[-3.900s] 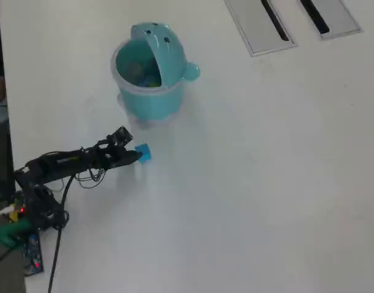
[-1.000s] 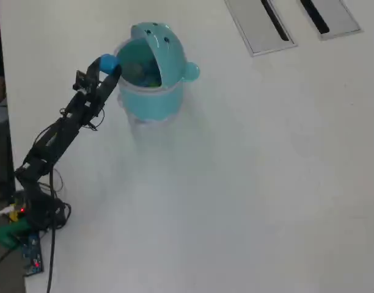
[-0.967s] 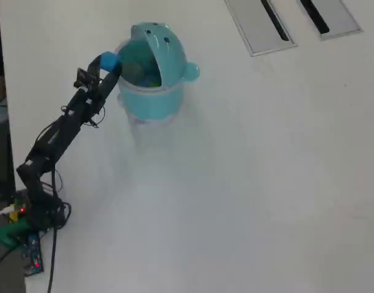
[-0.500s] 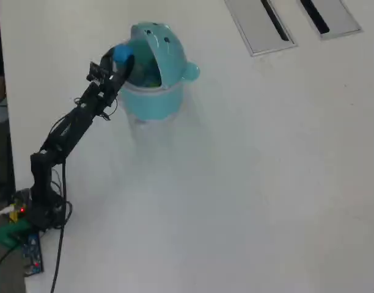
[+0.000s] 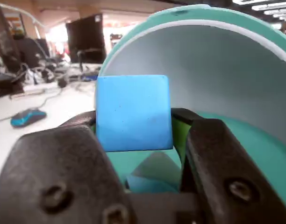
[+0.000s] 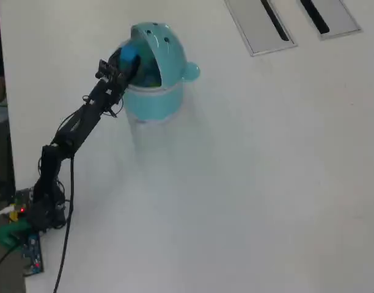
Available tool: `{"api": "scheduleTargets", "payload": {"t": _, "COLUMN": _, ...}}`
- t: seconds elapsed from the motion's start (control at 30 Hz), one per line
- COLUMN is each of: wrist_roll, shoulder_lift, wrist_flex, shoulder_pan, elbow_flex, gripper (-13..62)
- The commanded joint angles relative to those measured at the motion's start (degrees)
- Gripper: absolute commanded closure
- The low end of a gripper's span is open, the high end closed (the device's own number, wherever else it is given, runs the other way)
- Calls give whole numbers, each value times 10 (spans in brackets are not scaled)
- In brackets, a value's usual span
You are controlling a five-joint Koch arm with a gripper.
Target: Grasp RGB lego blocks and put them in the bin one by one.
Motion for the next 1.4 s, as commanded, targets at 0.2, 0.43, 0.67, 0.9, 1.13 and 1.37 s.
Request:
{"api": "scheduleTargets", "payload": {"t": 0.2, "wrist_roll": -84, "shoulder_lift": 10, "wrist_flex": -48, "shoulder_pan": -23, "elbow_flex": -61, "gripper": 254}}
{"api": "scheduleTargets", "payload": {"t": 0.43, "wrist_roll": -105, "shoulder_lift": 30, "wrist_flex": -44, "shoulder_pan": -29, "elbow_flex": -47, "gripper": 239}}
{"api": "scheduleTargets", "payload": {"t": 0.67, "wrist_roll": -103, "shoulder_lift": 109, "wrist_flex": -47, "shoulder_pan": -24, "elbow_flex": 36, "gripper": 239}}
{"api": "scheduleTargets", "payload": {"t": 0.9, "wrist_roll": -98, "shoulder_lift": 176, "wrist_flex": -40, "shoulder_pan": -18, "elbow_flex": 73, "gripper": 239}}
{"api": "scheduleTargets", "payload": {"t": 1.13, "wrist_roll": -91, "shoulder_lift": 267, "wrist_flex": -40, "shoulder_pan": -22, "elbow_flex": 153, "gripper": 238}}
{"api": "scheduleTargets", "payload": {"t": 1.37, "wrist_roll": -74, "shoulder_lift": 361, "wrist_flex": -43, "shoulder_pan": -27, "elbow_flex": 236, "gripper": 238}}
